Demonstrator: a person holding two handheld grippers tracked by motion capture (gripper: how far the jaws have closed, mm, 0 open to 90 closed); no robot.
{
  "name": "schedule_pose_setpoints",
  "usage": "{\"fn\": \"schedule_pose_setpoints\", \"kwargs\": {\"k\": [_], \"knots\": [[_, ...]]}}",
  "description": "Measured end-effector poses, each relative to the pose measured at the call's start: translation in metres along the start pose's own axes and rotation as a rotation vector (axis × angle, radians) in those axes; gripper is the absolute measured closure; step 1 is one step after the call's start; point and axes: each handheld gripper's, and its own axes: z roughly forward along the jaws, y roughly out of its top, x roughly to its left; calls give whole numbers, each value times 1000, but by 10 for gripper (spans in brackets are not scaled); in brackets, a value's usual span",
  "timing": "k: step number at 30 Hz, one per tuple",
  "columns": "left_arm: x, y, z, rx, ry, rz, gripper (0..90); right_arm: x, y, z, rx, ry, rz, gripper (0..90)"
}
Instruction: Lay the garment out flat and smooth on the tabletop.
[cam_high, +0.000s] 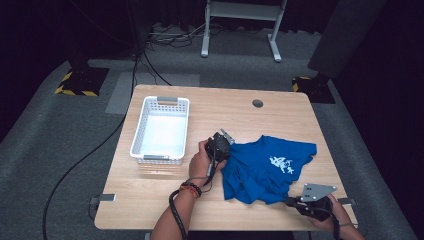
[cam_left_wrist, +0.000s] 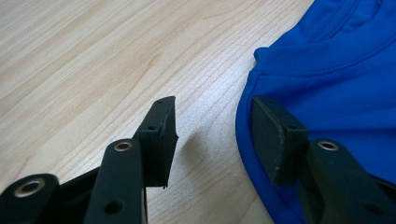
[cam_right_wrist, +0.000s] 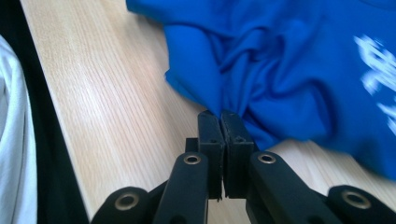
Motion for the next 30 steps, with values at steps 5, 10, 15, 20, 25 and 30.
{"fn": "schedule_pose_setpoints", "kwargs": {"k": [5,10,15,20,25,30], "knots": [[7,1,3,4,11,-29,507,2,-20,-15,4,-39,59,892],[15,5,6,35,51,-36,494,2,-32,-28,-3,-73,101,892],[16,10,3,46,65,-59,404,0,-35,-45,-33,-111,120,889],[-23,20,-30,-78,-153,7,340,-5,-30,-46,-101,-109,144,888],[-90,16,-44,-59,-334,188,327,-4,-24,-33,-82,-96,127,876],[-115,12,-33,-25,-370,227,322,-6,-22,-25,-89,-90,139,854]]}}
